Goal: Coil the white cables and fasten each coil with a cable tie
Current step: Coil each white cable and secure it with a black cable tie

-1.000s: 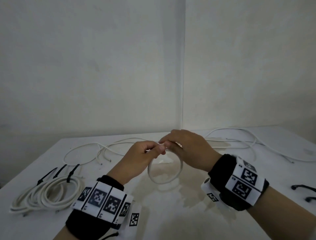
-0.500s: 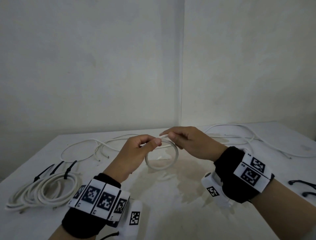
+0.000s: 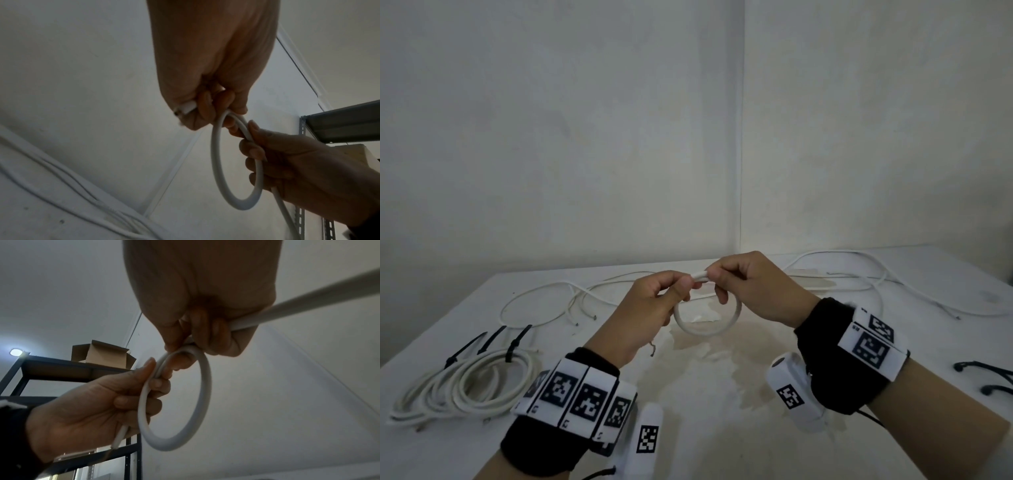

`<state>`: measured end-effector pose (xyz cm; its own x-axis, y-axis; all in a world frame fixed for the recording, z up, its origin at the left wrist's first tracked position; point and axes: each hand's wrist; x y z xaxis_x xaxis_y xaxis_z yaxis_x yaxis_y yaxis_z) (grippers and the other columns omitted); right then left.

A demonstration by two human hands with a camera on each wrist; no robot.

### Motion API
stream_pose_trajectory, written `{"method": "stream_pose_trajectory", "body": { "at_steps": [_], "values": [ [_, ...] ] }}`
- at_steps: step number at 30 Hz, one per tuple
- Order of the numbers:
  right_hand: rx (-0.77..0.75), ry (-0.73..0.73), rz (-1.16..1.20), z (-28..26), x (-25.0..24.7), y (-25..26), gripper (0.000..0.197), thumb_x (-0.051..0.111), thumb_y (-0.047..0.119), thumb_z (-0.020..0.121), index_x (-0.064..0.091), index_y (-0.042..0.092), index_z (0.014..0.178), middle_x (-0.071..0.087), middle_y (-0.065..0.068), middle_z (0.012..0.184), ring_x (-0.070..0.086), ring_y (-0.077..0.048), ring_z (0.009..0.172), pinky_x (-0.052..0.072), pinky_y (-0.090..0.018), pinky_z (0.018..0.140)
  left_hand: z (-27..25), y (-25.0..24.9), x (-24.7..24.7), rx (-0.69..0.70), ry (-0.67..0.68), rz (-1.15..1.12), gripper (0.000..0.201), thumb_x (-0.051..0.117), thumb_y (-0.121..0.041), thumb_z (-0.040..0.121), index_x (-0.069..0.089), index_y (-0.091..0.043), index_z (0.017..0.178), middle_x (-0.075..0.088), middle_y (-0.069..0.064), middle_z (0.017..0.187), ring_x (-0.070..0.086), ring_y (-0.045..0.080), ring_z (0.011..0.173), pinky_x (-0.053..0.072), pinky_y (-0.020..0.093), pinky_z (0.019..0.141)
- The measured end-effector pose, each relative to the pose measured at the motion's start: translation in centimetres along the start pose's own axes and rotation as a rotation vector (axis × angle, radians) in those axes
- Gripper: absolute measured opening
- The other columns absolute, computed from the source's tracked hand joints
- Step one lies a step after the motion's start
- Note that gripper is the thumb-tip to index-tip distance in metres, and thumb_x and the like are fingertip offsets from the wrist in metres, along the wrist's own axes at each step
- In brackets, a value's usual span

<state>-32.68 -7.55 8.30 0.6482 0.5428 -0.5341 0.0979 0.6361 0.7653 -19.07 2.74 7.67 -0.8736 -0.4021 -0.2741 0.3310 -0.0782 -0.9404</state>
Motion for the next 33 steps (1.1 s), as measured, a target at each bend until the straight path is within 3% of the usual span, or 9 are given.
{"method": "stream_pose_trajectory", "body": {
  "at_steps": [6, 8, 12, 14, 18, 20, 24, 29, 33],
  "values": [
    [0.066, -0.139, -0.023, 0.5, -0.8, -0.6, 0.029, 0.047, 0.015, 0.095, 0.066, 0.004, 0.077, 0.054, 0.008, 0.051, 0.041, 0.000, 0.038, 0.030, -0.007, 0.043, 0.3, -0.7, -1.1, -0.068, -0.051, 0.117, 0.023, 0.047, -0.021, 0.095, 0.069, -0.014, 0.094, 0.062, 0.002, 0.069, 0.055, 0.013, 0.058, 0.047, 0.036, 0.065],
    [0.085, -0.162, -0.006, 0.4, -1.1, -0.9, 0.030, 0.047, 0.014, 0.095, 0.065, 0.009, 0.071, 0.054, 0.009, 0.049, 0.040, 0.000, 0.038, 0.030, -0.007, 0.042, 0.3, -0.6, -2.0, -0.124, -0.024, 0.050, 0.026, 0.043, -0.012, 0.096, 0.067, -0.005, 0.102, 0.062, 0.004, 0.078, 0.061, 0.008, 0.058, 0.055, 0.028, 0.068],
    [0.115, -0.163, 0.039, 0.2, -1.1, -1.2, 0.030, 0.047, 0.015, 0.095, 0.062, 0.015, 0.069, 0.055, 0.012, 0.040, 0.042, 0.000, 0.037, 0.032, -0.009, 0.042, -0.2, -0.4, -2.8, -0.123, 0.086, -0.057, 0.018, 0.053, -0.004, 0.090, 0.067, -0.012, 0.096, 0.066, -0.004, 0.071, 0.062, 0.004, 0.066, 0.053, 0.015, 0.063],
    [0.125, -0.179, 0.047, 0.3, -1.0, -1.2, 0.029, 0.048, 0.016, 0.095, 0.065, 0.008, 0.074, 0.055, 0.014, 0.040, 0.043, 0.001, 0.038, 0.032, -0.008, 0.044, -0.3, -0.1, -2.6, -0.099, 0.089, -0.112, 0.015, 0.058, -0.004, 0.086, 0.067, -0.013, 0.093, 0.065, -0.009, 0.066, 0.059, 0.005, 0.070, 0.052, 0.015, 0.066],
    [0.104, -0.247, 0.059, 0.4, -0.8, -1.0, 0.025, 0.050, 0.016, 0.094, 0.066, 0.010, 0.075, 0.053, 0.008, 0.044, 0.041, 0.000, 0.037, 0.030, -0.007, 0.044, -0.4, 0.2, -1.1, -0.079, 0.104, -0.286, 0.016, 0.064, -0.014, 0.073, 0.059, -0.008, 0.087, 0.069, 0.002, 0.091, 0.063, 0.015, 0.083, 0.055, 0.028, 0.079],
    [0.087, -0.259, 0.047, 0.3, -0.7, -0.8, 0.024, 0.051, 0.015, 0.094, 0.064, 0.010, 0.074, 0.053, 0.004, 0.048, 0.043, 0.001, 0.037, 0.031, -0.007, 0.044, -0.5, 0.3, -0.5, -0.102, 0.124, -0.434, 0.025, 0.064, -0.015, 0.064, 0.053, -0.005, 0.085, 0.071, 0.008, 0.083, 0.069, 0.020, 0.080, 0.058, 0.035, 0.075],
    [0.064, -0.262, 0.002, -0.2, 0.2, -0.8, 0.027, 0.052, 0.014, 0.093, 0.061, 0.016, 0.067, 0.053, 0.004, 0.047, 0.047, 0.002, 0.038, 0.033, -0.007, 0.047, -0.3, -0.2, 0.6, -0.122, 0.126, -0.406, 0.031, 0.067, -0.014, 0.060, 0.052, -0.005, 0.085, 0.060, 0.004, 0.057, 0.059, 0.013, 0.047, 0.054, 0.025, 0.052],
    [0.077, -0.236, 0.058, -0.3, 0.1, -0.8, 0.029, 0.054, 0.015, 0.092, 0.060, 0.021, 0.064, 0.052, 0.008, 0.040, 0.044, -0.002, 0.038, 0.033, -0.008, 0.046, 0.2, 0.8, 0.8, -0.107, -0.039, -0.127, 0.020, 0.076, -0.001, 0.070, 0.056, -0.004, 0.070, 0.048, 0.005, 0.054, 0.048, 0.009, 0.037, 0.047, 0.019, 0.045],
    [0.129, -0.094, 0.113, -0.7, 0.1, -0.4, 0.027, 0.053, 0.020, 0.093, 0.059, 0.012, 0.068, 0.060, 0.004, 0.048, 0.033, -0.007, 0.036, 0.031, -0.015, 0.042, 0.4, 2.2, 0.3, -0.020, -0.233, 0.016, 0.025, 0.074, 0.001, 0.072, 0.049, 0.002, 0.068, 0.041, 0.015, 0.063, 0.049, 0.010, 0.034, 0.042, 0.021, 0.042]
  ]
}}
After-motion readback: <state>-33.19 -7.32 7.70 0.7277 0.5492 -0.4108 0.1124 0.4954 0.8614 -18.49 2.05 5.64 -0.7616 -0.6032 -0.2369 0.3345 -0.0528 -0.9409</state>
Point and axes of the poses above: each hand's wrist, its own z-axis towards the middle knuckle, its own x-axis out of the palm, y = z × x
